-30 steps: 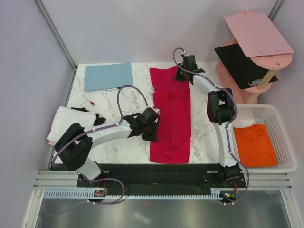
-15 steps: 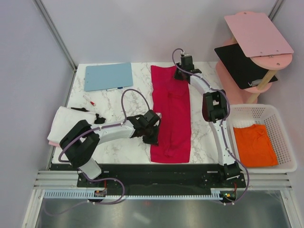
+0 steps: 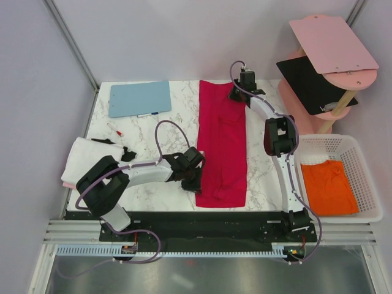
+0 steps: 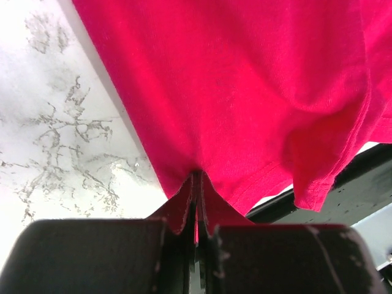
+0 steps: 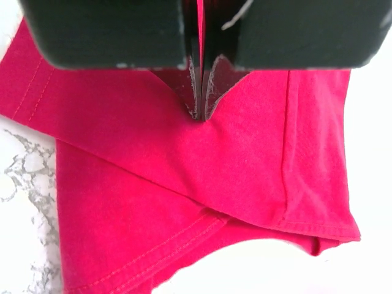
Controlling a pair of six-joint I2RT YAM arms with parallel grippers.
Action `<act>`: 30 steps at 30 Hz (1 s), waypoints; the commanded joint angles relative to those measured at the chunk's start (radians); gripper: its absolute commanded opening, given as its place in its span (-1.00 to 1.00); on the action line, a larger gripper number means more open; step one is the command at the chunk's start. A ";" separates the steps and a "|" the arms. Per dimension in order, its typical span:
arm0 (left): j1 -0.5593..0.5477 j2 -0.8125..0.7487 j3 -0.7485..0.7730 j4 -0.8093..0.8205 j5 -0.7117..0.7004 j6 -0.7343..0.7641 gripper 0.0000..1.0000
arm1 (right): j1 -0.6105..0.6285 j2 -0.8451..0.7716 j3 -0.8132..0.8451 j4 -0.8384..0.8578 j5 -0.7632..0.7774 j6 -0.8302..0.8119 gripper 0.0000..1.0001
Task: Fold and stack the t-shirts
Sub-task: Rotate the tshirt 90 degrees
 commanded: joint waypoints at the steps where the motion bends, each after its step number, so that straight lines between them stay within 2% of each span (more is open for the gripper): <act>1: -0.025 -0.018 -0.004 -0.035 -0.036 -0.004 -0.96 | -0.007 -0.199 -0.237 0.173 0.008 -0.062 -1.00; 2: -0.025 -0.029 -0.001 -0.032 -0.042 0.002 -0.96 | -0.004 -0.250 -0.306 0.192 0.012 -0.065 -1.00; 4: -0.023 -0.058 0.012 -0.034 -0.054 0.013 -0.96 | 0.001 -0.387 -0.337 0.177 -0.010 -0.077 -0.96; 7: -0.025 -0.115 0.030 -0.034 -0.082 0.033 -0.96 | 0.002 -0.555 -0.412 0.081 -0.066 -0.057 -0.64; 8: -0.025 -0.141 0.035 -0.034 -0.088 0.046 -0.92 | 0.004 -0.604 -0.508 0.068 -0.089 -0.045 -0.46; 9: -0.023 -0.154 0.041 -0.035 -0.094 0.053 -0.82 | 0.008 -0.702 -0.567 0.062 -0.116 -0.037 -0.36; 10: -0.023 -0.165 0.045 -0.037 -0.109 0.059 -0.56 | 0.025 -0.750 -0.622 0.042 -0.126 -0.046 -0.23; 11: -0.023 -0.190 0.047 -0.037 -0.115 0.068 -0.38 | 0.039 -0.793 -0.717 0.018 -0.117 -0.062 0.02; 12: -0.022 -0.201 0.048 -0.039 -0.128 0.073 -0.19 | 0.053 -0.874 -0.766 -0.007 -0.107 -0.074 0.14; 13: -0.022 -0.210 0.050 -0.040 -0.134 0.077 0.32 | 0.088 -0.913 -0.812 -0.048 -0.079 -0.104 0.41; 14: -0.019 -0.214 0.053 -0.046 -0.140 0.083 0.48 | 0.111 -0.953 -0.903 -0.068 -0.061 -0.114 0.58; 16: -0.008 -0.227 0.053 -0.063 -0.154 0.086 0.80 | 0.165 -1.060 -0.983 -0.131 -0.015 -0.126 0.96; 19: 0.038 -0.237 0.033 -0.065 -0.134 0.085 0.95 | 0.211 -1.186 -1.124 -0.189 -0.011 -0.105 0.96; 23: 0.134 -0.234 -0.027 -0.039 -0.053 0.083 0.98 | 0.265 -1.335 -1.264 -0.257 -0.007 -0.034 0.95; 27: 0.298 -0.228 -0.105 0.040 0.114 0.080 0.99 | 0.305 -1.421 -1.356 -0.311 -0.010 0.025 0.79; 30: 0.365 -0.211 -0.125 0.060 0.167 0.102 0.99 | 0.335 -1.467 -1.423 -0.303 -0.034 0.076 0.69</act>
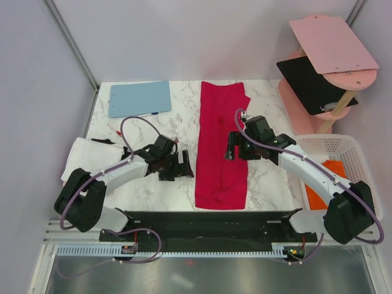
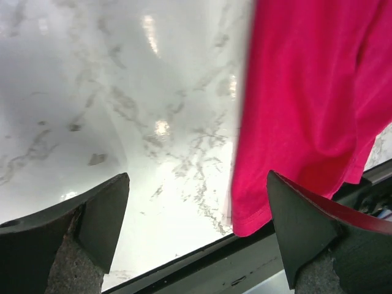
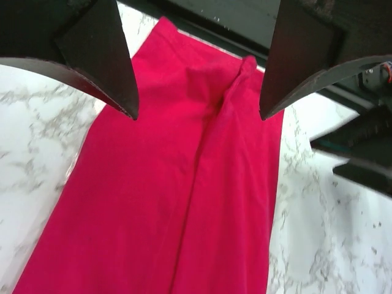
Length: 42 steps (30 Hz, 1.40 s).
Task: Fold and stack the t-shirts
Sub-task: Rotate the tshirt 90 degrees, then grab the bottom of the folded rectangular tshirt with both arms
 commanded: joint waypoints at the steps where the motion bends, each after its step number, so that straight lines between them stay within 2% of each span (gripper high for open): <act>1: 0.092 0.017 -0.028 0.065 0.136 0.053 0.99 | 0.055 -0.092 -0.063 -0.009 -0.018 0.102 0.68; 8: 0.114 0.051 -0.028 0.070 0.153 0.066 0.99 | 0.184 -0.057 -0.142 0.063 -0.039 0.208 0.65; 15: 0.118 0.046 -0.045 0.073 0.142 0.070 0.99 | 0.314 0.028 -0.171 0.129 -0.019 0.275 0.43; 20: 0.121 0.040 -0.053 0.071 0.137 0.074 0.99 | 0.346 0.086 -0.157 0.139 0.002 0.294 0.34; 22: 0.123 0.034 -0.056 0.070 0.139 0.076 0.99 | 0.353 0.101 -0.154 0.139 0.016 0.295 0.20; 26: 0.124 0.020 -0.059 0.061 0.130 0.080 0.99 | 0.359 0.134 -0.153 0.153 0.025 0.291 0.14; 29: 0.127 0.009 -0.063 0.055 0.122 0.082 0.99 | 0.369 0.163 -0.151 0.170 0.033 0.288 -0.03; 32: 0.129 0.002 -0.069 0.048 0.116 0.085 0.98 | 0.382 0.181 -0.151 0.199 0.037 0.285 -0.37; 33: 0.129 0.001 -0.071 0.045 0.116 0.085 0.98 | 0.389 0.183 -0.149 0.205 0.042 0.286 -0.55; 36: 0.130 0.000 -0.076 0.042 0.111 0.086 0.98 | 0.409 0.181 -0.137 0.215 0.047 0.286 -0.76; 42: 0.132 0.006 -0.079 0.042 0.101 0.086 0.98 | 0.458 0.138 -0.093 0.225 0.027 0.277 -0.91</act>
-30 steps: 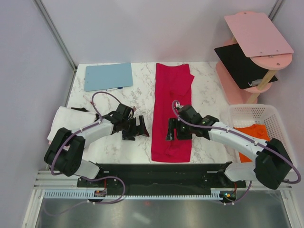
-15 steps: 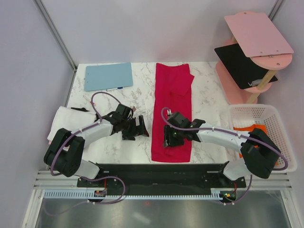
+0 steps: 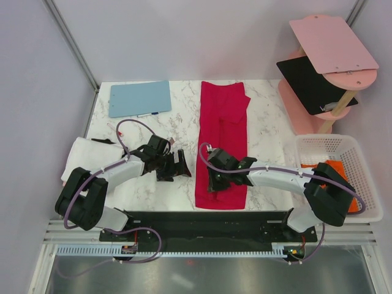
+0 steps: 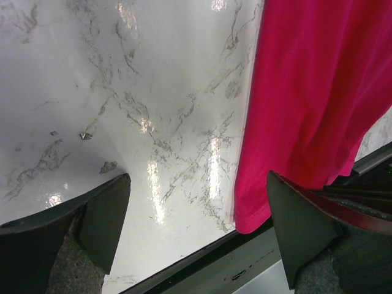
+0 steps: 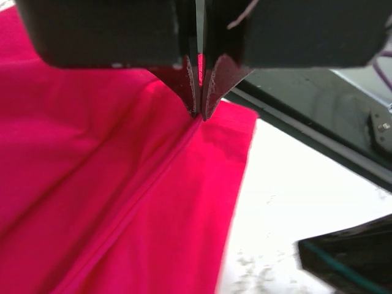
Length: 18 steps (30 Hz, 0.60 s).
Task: Fold and stack the t-shirts
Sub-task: Grab the bottom of the folded rectangular tshirt with both arms
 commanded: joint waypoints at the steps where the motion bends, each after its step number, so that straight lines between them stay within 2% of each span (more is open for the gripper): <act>1: 0.008 -0.003 -0.016 -0.019 -0.027 0.043 0.98 | 0.037 -0.055 0.063 0.043 -0.008 0.002 -0.92; 8: 0.008 0.016 -0.013 -0.016 -0.032 0.048 0.97 | 0.047 -0.149 0.040 -0.050 0.015 0.059 -0.98; 13: 0.008 0.030 -0.013 -0.014 -0.032 0.048 0.96 | 0.047 -0.270 -0.007 -0.172 0.131 0.101 -1.00; 18: 0.008 0.046 -0.012 -0.004 -0.017 0.046 0.94 | 0.046 -0.299 -0.085 -0.271 0.210 0.134 -1.00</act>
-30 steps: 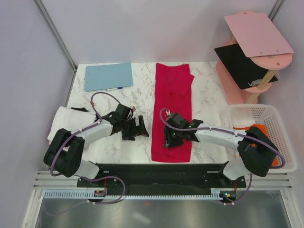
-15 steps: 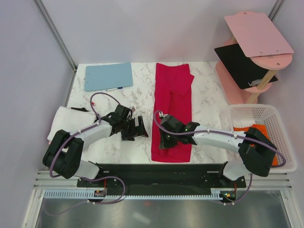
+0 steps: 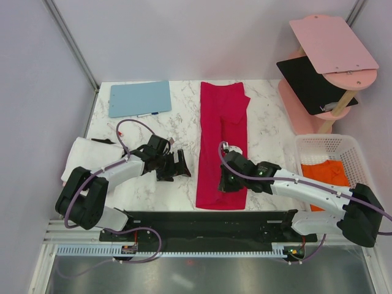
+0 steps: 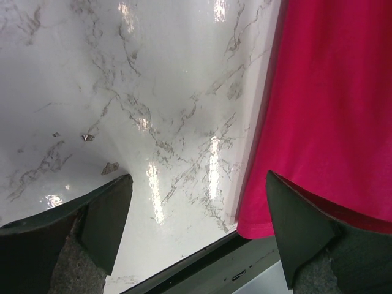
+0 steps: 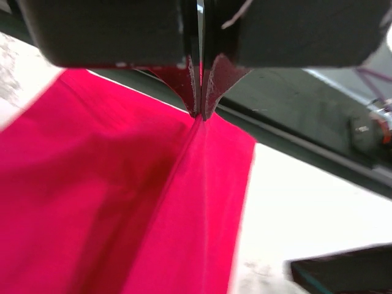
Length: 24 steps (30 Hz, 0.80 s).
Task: Fold and stack the t-shirts
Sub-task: Grab the bottom of the folded rectangular tshirt with both arms
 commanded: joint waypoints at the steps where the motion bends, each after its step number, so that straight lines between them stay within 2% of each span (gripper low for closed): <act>1: 0.005 0.038 -0.012 -0.006 -0.020 0.044 0.94 | 0.006 -0.013 -0.077 -0.121 0.082 0.056 -1.00; 4: 0.005 0.032 -0.012 -0.008 -0.018 0.043 0.93 | 0.005 0.017 -0.107 -0.128 0.069 0.077 -0.90; 7: 0.003 0.025 -0.015 -0.008 -0.015 0.041 0.93 | 0.006 0.029 -0.094 -0.151 0.094 0.071 -0.45; 8: 0.003 0.022 -0.017 -0.008 -0.009 0.041 0.93 | 0.006 0.021 -0.088 -0.172 0.130 0.071 -0.23; 9: 0.003 0.017 -0.021 -0.005 -0.006 0.041 0.93 | 0.006 -0.012 -0.073 -0.183 0.152 0.071 -0.12; 12: 0.002 -0.008 -0.035 0.001 0.006 0.047 0.93 | 0.008 -0.121 -0.048 -0.226 0.244 0.091 0.38; 13: 0.000 -0.024 -0.038 0.012 0.013 0.047 0.93 | 0.008 -0.150 -0.047 -0.238 0.264 0.098 0.48; 15: -0.012 -0.044 -0.061 0.032 0.026 0.046 0.93 | 0.005 -0.230 -0.067 -0.250 0.313 0.140 0.52; 17: -0.035 -0.067 -0.090 0.084 0.060 0.030 0.88 | 0.000 -0.284 -0.119 -0.258 0.326 0.166 0.48; 24: -0.179 -0.009 -0.127 0.224 0.097 -0.075 0.65 | -0.009 -0.333 -0.274 -0.253 0.284 0.267 0.41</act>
